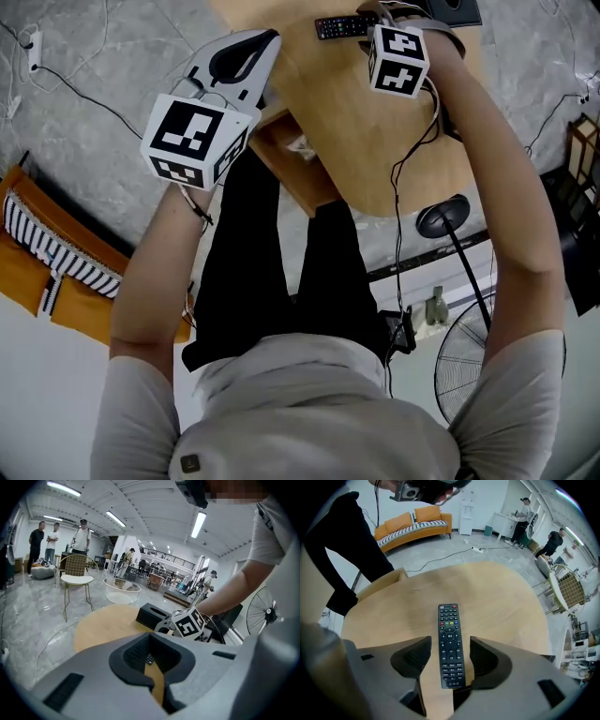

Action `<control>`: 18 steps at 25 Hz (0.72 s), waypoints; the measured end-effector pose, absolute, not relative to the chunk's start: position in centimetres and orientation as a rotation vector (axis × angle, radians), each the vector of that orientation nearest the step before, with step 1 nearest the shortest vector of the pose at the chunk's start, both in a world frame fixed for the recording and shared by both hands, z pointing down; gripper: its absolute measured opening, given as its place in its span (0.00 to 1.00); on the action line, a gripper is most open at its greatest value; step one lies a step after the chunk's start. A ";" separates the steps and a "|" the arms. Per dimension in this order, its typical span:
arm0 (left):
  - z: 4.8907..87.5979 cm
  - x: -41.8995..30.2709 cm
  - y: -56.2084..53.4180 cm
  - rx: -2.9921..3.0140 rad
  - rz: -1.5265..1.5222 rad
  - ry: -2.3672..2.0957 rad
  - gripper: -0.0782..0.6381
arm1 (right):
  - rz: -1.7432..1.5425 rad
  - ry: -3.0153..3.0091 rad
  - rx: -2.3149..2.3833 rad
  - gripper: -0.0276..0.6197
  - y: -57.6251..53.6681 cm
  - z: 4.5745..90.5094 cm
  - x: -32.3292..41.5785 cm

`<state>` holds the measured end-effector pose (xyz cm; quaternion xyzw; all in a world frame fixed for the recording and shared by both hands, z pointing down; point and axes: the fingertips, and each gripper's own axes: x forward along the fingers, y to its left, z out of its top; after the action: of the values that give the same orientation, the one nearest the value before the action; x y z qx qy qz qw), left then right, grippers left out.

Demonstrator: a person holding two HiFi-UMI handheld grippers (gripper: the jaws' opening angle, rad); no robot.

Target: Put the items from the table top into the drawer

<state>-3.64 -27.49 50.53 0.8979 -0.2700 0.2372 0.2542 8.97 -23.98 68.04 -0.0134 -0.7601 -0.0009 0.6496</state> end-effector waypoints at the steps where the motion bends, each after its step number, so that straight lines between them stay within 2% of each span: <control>1: 50.8 -3.6 -27.4 2.441 0.645 -0.729 0.12 | -0.005 -1.714 -0.040 0.44 -23.9 68.7 9.2; 14: 53.3 -4.7 -25.4 2.405 0.668 -0.700 0.12 | 0.029 -1.647 -0.091 0.45 -23.5 72.2 10.2; 18: 53.6 -4.7 -25.0 2.397 0.672 -0.694 0.12 | 0.051 -1.652 -0.102 0.39 -23.3 72.1 10.3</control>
<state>-4.74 -25.02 53.58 0.8918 -0.2581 0.2500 0.2749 10.26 -23.27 72.06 -0.0452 -0.7347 0.0227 0.6765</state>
